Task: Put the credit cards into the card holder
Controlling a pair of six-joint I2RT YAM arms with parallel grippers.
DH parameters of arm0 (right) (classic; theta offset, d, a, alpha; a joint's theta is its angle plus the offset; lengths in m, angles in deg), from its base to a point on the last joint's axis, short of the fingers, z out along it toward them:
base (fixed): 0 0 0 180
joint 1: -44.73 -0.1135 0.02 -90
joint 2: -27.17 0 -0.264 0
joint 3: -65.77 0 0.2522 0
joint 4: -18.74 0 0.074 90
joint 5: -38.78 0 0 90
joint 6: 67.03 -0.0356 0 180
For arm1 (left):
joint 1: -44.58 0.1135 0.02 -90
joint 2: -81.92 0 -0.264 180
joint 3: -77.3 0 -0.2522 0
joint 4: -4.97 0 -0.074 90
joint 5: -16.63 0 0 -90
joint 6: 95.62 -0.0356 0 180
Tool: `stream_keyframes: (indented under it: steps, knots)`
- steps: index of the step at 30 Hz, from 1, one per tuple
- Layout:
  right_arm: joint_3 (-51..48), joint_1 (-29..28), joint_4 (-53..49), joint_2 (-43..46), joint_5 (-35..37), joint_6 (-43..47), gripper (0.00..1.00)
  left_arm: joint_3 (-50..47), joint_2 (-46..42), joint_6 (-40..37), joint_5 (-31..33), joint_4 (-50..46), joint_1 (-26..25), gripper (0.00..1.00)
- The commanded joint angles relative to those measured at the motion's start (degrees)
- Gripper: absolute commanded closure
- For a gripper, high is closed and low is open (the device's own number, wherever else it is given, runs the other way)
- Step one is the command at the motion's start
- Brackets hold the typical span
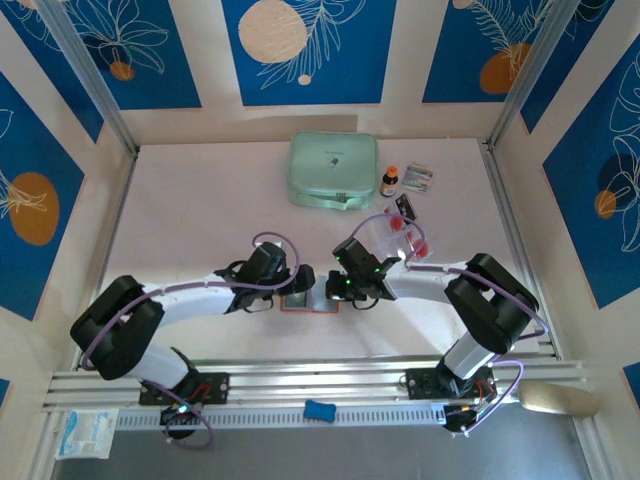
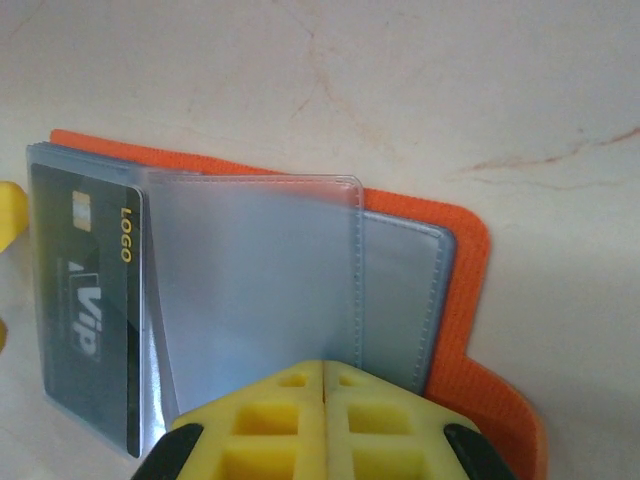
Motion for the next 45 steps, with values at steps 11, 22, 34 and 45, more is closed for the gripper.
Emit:
stream_keyframes:
  steps: [11,22,34,45]
  knots:
    - [-3.27,0.19,-4.68,-0.02,1.11,-0.59,1.00,-0.17,-0.14,1.66,0.52,0.54,-1.21,0.00]
    - [-3.43,0.24,-4.56,0.34,1.02,-0.88,1.00,1.08,2.14,1.57,-0.19,1.74,-2.20,0.00]
    - [-3.01,0.21,-4.99,-0.01,1.20,-0.65,1.00,-1.34,-3.77,3.67,-2.81,10.85,-2.37,0.00]
    - [-2.48,0.71,-5.61,-0.06,0.98,-0.35,1.00,-4.36,-8.18,7.10,-4.13,21.85,-2.39,0.00]
